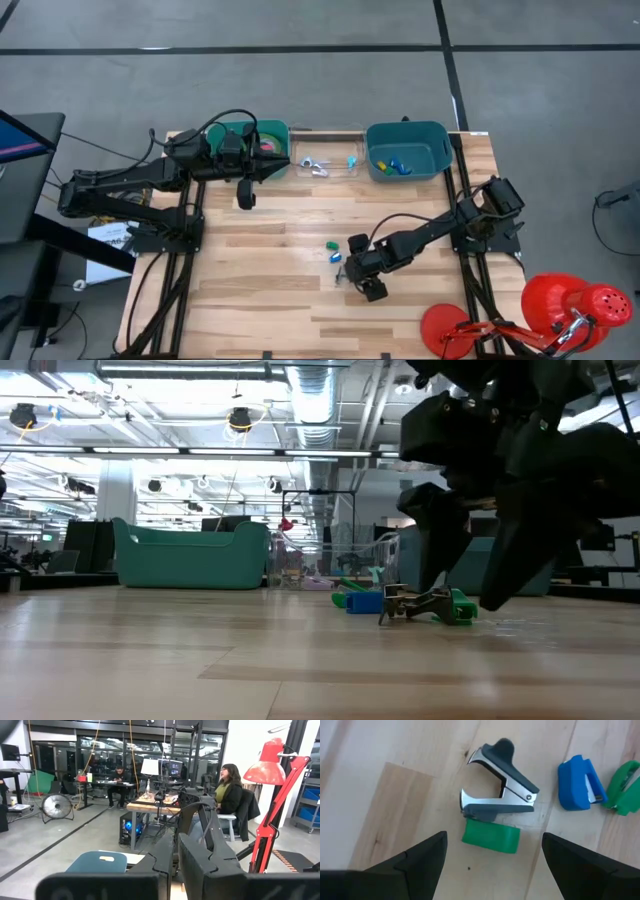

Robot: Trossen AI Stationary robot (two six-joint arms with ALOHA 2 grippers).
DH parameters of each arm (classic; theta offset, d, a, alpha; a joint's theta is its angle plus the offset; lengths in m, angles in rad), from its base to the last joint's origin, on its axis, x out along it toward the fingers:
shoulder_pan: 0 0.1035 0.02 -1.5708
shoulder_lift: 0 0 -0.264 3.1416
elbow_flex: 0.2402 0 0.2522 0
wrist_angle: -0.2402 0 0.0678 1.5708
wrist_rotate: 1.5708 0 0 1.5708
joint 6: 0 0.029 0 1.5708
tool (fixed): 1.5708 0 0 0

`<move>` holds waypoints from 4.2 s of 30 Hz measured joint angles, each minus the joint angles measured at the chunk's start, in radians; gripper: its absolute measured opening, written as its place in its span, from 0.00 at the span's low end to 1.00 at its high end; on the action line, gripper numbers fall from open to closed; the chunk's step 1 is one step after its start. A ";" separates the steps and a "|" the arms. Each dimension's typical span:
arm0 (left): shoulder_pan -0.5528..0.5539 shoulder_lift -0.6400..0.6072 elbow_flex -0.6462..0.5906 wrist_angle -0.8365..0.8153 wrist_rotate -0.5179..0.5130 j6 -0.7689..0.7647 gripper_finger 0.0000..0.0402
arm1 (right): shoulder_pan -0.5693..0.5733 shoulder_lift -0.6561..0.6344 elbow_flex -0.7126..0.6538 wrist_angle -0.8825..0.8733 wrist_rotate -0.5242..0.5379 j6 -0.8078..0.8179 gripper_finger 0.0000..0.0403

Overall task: Pick and place Stapler, Stapler remover, tape
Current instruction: Put the green stapler into the dark blue bin

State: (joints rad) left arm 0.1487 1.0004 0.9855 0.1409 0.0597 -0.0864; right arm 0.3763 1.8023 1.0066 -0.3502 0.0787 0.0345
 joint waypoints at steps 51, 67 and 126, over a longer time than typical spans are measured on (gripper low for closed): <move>0.000 0.000 0.000 0.002 0.000 0.000 0.05 | -0.005 0.003 -0.025 0.043 -0.030 0.027 0.58; 0.000 0.000 0.000 0.002 0.000 0.000 0.05 | -0.005 0.003 -0.025 0.063 -0.027 0.027 0.42; 0.000 0.000 0.002 0.003 0.000 0.000 0.05 | -0.078 -0.194 0.133 -0.329 -0.107 -0.172 0.63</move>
State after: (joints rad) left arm 0.1490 1.0008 0.9874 0.1436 0.0597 -0.0864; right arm 0.2982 1.6080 1.1392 -0.6792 -0.0287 -0.1377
